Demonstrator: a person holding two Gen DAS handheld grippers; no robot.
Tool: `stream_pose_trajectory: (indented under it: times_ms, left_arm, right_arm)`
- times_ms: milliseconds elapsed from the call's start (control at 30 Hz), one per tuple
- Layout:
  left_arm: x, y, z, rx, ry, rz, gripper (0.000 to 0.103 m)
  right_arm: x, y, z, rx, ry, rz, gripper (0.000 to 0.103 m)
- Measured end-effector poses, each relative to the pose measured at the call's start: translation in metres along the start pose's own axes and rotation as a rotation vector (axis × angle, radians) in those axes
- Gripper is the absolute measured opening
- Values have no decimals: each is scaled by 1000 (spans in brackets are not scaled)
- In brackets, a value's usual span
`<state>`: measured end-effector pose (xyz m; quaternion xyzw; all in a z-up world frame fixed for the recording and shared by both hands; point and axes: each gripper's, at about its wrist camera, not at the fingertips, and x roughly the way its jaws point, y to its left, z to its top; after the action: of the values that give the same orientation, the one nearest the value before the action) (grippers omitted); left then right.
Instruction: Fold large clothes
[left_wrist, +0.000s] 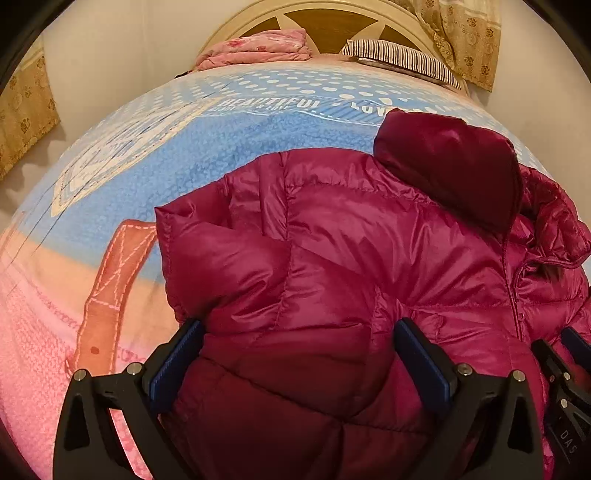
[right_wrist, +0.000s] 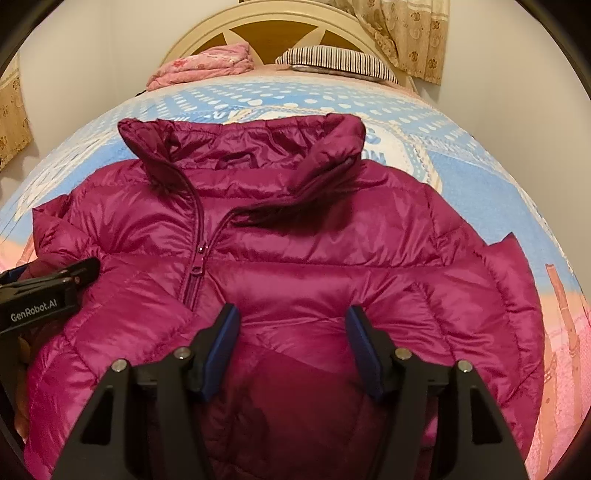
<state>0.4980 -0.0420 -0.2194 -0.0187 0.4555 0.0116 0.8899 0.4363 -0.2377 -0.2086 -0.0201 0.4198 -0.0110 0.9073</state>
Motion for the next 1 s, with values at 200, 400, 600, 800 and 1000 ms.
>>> stream_pose_trajectory:
  times_ms: [200,400,600,800,1000]
  left_arm:
    - [-36,-16,7,79,-123,158,102]
    - [-58,-32,29,96,-161,40,102]
    - [2,-25,11,76,-5,32,102]
    - [3,-27,6,70,-35,32,102]
    - [-3,-31,-1,77,-42,41,102]
  right_arm:
    - [-3,-7,-3,39,-24,42,64]
    - [-25,-35,6,135,-98,0,66]
    - [1,-25,0,66,-23,-24,66]
    - [5,-28,-3,69,-15,-4,71]
    - [7,-26,-4,63,-16,-12,72]
